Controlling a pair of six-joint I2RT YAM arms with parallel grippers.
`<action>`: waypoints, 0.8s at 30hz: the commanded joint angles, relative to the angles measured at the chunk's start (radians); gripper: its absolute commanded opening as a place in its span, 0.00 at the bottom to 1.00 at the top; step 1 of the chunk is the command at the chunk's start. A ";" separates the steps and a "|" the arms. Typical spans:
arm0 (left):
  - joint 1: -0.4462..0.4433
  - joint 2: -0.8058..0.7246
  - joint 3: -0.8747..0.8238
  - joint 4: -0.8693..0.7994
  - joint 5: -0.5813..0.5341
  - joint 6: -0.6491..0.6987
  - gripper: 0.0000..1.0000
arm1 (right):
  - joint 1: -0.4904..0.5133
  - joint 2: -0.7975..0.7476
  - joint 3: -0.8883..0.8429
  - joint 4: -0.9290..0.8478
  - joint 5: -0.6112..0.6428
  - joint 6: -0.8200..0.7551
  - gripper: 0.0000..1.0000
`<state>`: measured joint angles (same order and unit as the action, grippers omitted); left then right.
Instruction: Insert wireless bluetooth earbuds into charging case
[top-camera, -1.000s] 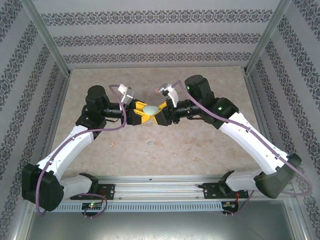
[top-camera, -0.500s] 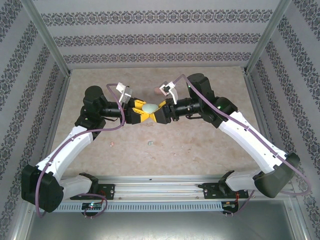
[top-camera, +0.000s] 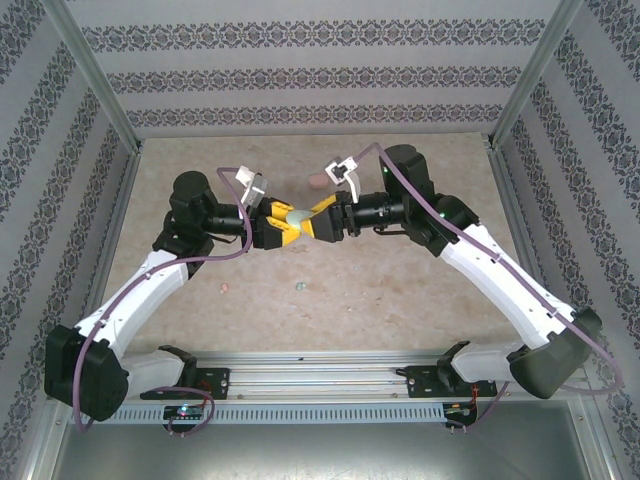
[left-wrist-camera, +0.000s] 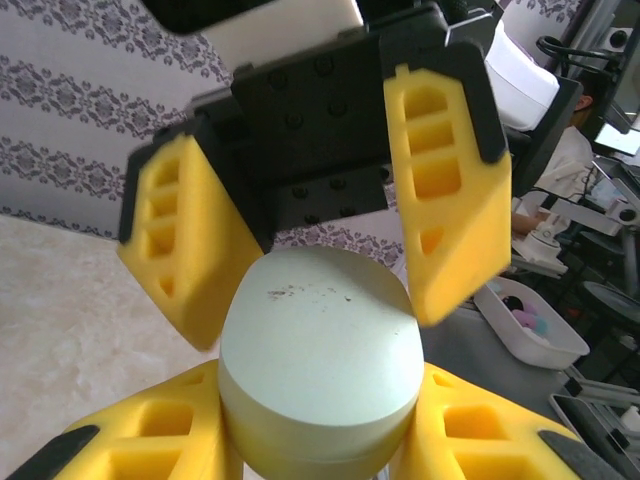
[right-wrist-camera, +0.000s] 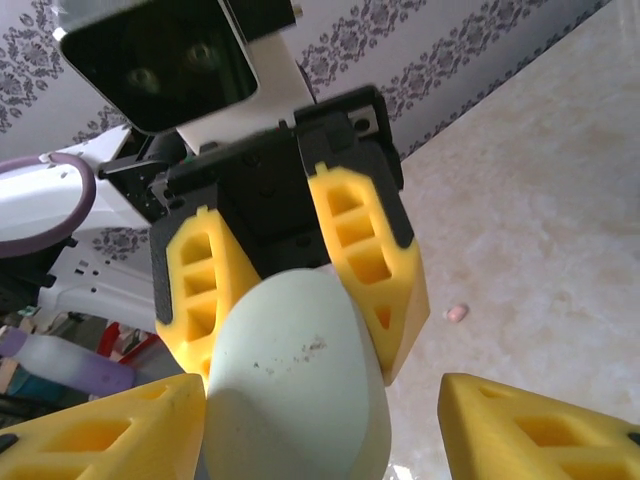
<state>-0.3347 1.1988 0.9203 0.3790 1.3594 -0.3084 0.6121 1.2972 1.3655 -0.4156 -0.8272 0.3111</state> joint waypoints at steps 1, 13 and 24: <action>-0.015 0.008 0.024 -0.005 0.060 0.009 0.18 | -0.013 -0.049 -0.004 0.024 0.060 -0.029 0.65; -0.014 0.029 0.059 -0.010 0.107 -0.022 0.15 | 0.048 -0.029 0.099 -0.206 0.187 -0.358 0.73; -0.014 0.032 0.054 0.011 0.104 -0.049 0.15 | 0.074 0.027 0.138 -0.246 0.169 -0.424 0.64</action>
<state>-0.3405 1.2320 0.9432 0.3660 1.4349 -0.3336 0.6773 1.3201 1.4796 -0.6437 -0.6628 -0.0639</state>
